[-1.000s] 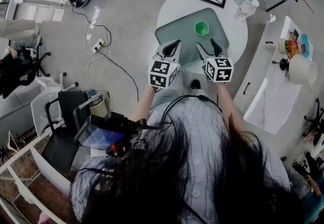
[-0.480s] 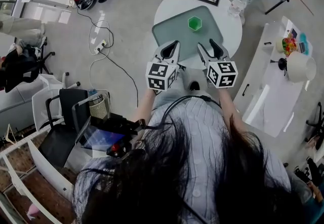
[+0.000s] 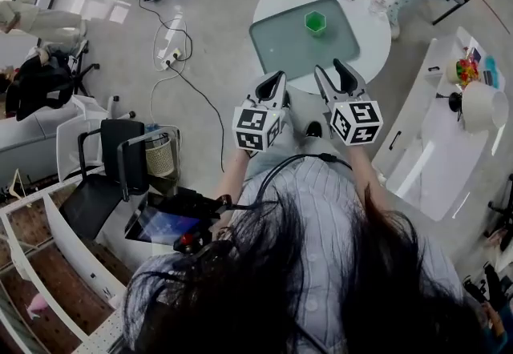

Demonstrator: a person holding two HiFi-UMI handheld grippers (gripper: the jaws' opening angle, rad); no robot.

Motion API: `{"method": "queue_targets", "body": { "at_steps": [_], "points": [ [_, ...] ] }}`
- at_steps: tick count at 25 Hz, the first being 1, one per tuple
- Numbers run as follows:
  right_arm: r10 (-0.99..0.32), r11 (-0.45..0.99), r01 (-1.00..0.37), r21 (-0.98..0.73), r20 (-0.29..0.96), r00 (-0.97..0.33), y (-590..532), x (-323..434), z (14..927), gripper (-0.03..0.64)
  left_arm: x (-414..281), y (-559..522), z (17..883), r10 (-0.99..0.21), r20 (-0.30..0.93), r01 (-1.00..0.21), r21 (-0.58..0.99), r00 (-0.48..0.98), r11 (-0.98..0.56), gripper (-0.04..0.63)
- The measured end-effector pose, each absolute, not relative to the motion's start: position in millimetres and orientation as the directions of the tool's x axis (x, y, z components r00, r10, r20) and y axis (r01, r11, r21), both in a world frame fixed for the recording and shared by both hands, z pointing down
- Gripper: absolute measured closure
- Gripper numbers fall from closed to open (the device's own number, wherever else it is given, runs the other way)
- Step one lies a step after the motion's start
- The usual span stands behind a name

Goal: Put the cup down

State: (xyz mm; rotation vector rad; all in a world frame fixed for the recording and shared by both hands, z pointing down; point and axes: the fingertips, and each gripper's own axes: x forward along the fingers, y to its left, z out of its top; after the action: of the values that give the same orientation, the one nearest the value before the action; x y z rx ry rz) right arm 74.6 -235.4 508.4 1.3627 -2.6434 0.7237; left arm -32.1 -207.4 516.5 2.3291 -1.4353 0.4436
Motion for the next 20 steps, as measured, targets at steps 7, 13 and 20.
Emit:
{"method": "queue_targets", "body": {
  "at_steps": [7,13,20],
  "points": [
    [-0.739,0.498,-0.778,-0.383,0.281,-0.612,-213,68,507,0.408,-41,-185,515,-0.789,0.452,-0.907,0.14,0.416,-0.398,0.58],
    [-0.728,0.503,-0.77,-0.393,0.288,-0.622,-202,60,516,0.424,-47,-170,521,-0.785,0.461,-0.908,0.14,0.413,-0.395,0.58],
    [-0.739,0.51,-0.783,-0.355,0.284,-0.61,-159,31,505,0.453,-81,-123,510,-0.807,0.432,-0.915,0.157,0.403,-0.373,0.58]
  ]
}}
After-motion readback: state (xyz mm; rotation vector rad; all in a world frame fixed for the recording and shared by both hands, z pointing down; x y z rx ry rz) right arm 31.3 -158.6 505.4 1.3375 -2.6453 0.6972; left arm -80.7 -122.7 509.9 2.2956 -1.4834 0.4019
